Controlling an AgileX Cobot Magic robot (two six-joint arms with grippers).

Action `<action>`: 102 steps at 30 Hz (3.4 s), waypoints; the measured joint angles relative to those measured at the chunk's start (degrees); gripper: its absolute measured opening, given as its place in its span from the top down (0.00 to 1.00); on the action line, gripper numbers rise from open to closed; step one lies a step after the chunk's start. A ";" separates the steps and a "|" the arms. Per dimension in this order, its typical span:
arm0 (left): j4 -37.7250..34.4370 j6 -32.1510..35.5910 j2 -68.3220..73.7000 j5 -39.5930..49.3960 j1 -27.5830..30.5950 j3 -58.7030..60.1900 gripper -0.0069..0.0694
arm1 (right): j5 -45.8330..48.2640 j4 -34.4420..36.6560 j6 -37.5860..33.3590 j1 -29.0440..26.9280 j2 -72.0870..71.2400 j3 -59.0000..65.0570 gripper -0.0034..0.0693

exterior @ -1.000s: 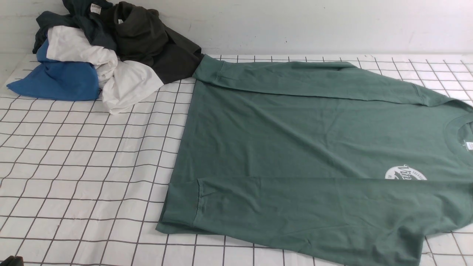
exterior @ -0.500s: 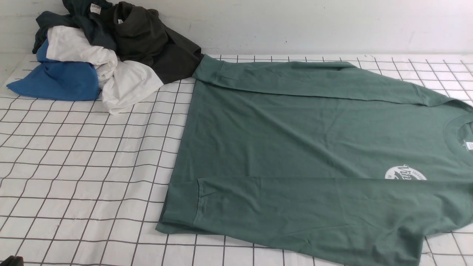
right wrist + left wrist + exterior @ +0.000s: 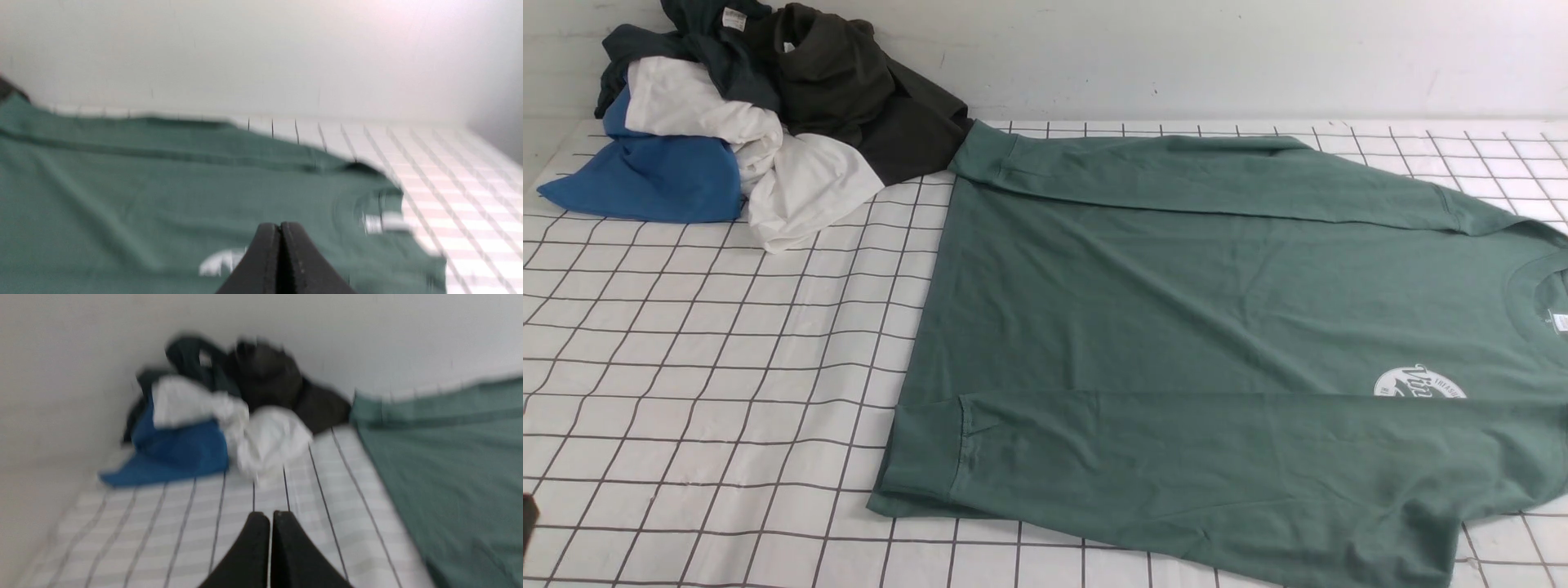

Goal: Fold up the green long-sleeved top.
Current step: Use the left arm to clamp the cuff closest to it, then use the left arm to drag and place the cuff at the centered position on the left edge of the fabric

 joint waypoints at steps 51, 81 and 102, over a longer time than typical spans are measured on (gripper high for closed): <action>-13.11 -2.50 98.65 41.73 -17.09 -66.01 0.39 | 35.37 16.72 -22.18 16.14 60.15 -40.34 0.96; 3.22 -2.12 101.85 41.64 -24.45 -79.17 0.91 | 31.50 18.62 -22.43 16.14 62.25 -40.34 0.96; 19.87 -16.81 122.61 30.45 -21.36 -101.44 0.79 | 30.27 18.70 -22.47 16.14 62.25 -40.34 0.96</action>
